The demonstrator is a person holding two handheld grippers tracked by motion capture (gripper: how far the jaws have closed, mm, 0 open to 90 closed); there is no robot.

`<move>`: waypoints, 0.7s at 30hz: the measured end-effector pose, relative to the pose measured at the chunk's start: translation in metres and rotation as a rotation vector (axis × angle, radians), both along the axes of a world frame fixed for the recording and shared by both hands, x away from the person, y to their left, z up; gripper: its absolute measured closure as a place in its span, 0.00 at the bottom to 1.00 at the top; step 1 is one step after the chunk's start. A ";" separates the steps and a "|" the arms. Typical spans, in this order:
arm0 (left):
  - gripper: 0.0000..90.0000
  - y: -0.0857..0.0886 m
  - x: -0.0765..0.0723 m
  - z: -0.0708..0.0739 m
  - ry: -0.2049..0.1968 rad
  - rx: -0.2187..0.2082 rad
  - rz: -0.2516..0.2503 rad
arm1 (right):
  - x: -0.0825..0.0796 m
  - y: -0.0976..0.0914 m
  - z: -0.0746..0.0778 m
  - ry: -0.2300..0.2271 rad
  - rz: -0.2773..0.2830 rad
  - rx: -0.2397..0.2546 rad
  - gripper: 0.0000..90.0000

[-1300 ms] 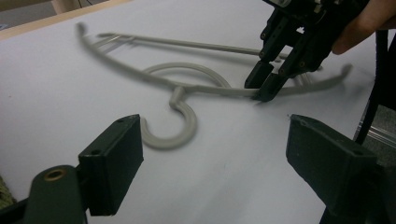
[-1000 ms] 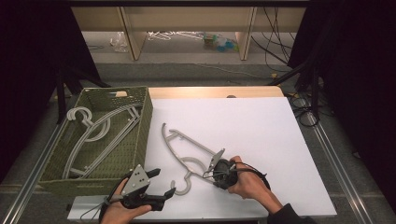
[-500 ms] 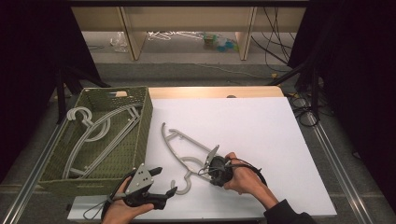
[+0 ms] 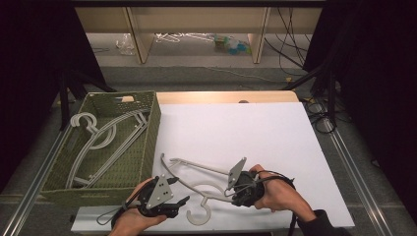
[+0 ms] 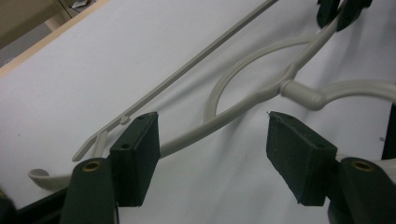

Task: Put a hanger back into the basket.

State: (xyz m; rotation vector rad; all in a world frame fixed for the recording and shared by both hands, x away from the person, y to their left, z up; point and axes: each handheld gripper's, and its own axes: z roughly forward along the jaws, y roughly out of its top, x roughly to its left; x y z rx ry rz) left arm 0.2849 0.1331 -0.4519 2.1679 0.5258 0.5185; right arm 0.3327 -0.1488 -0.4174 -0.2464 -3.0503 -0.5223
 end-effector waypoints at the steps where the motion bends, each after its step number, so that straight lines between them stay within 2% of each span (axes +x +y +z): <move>1: 0.39 -0.002 0.002 -0.002 -0.004 0.019 -0.011 | -0.001 -0.001 0.001 -0.002 0.006 0.003 0.91; 3: 0.39 -0.005 0.005 -0.004 -0.013 0.050 -0.026 | -0.001 -0.003 0.004 0.002 0.005 0.013 0.91; 5: 0.39 -0.009 0.010 -0.008 -0.005 0.053 -0.029 | -0.003 -0.005 0.007 0.002 0.014 0.007 0.91; 8: 0.39 -0.014 0.014 -0.011 -0.023 0.086 -0.050 | -0.005 -0.007 0.009 0.008 0.027 0.007 0.91; 10: 0.41 -0.016 0.016 -0.011 -0.028 0.088 -0.066 | -0.006 -0.007 0.010 0.008 0.032 0.009 0.91; 12: 0.41 -0.020 0.018 -0.013 -0.043 0.124 -0.088 | -0.005 -0.009 0.010 0.009 0.037 0.013 0.91; 13: 0.44 -0.022 0.018 -0.015 -0.053 0.127 -0.093 | -0.005 -0.009 0.011 0.012 0.037 0.016 0.91; 14: 0.46 -0.024 0.019 -0.017 -0.034 0.135 -0.115 | -0.005 -0.009 0.011 0.014 0.036 0.018 0.90; 18: 0.49 -0.030 0.023 -0.019 -0.049 0.160 -0.120 | -0.005 -0.009 0.012 0.015 0.036 0.016 0.91; 20: 0.53 -0.031 0.024 -0.019 -0.056 0.141 -0.129 | -0.005 -0.009 0.013 0.013 0.035 0.017 0.90; 21: 0.55 -0.031 0.024 -0.018 -0.058 0.147 -0.149 | -0.005 -0.010 0.013 0.009 0.033 0.021 0.90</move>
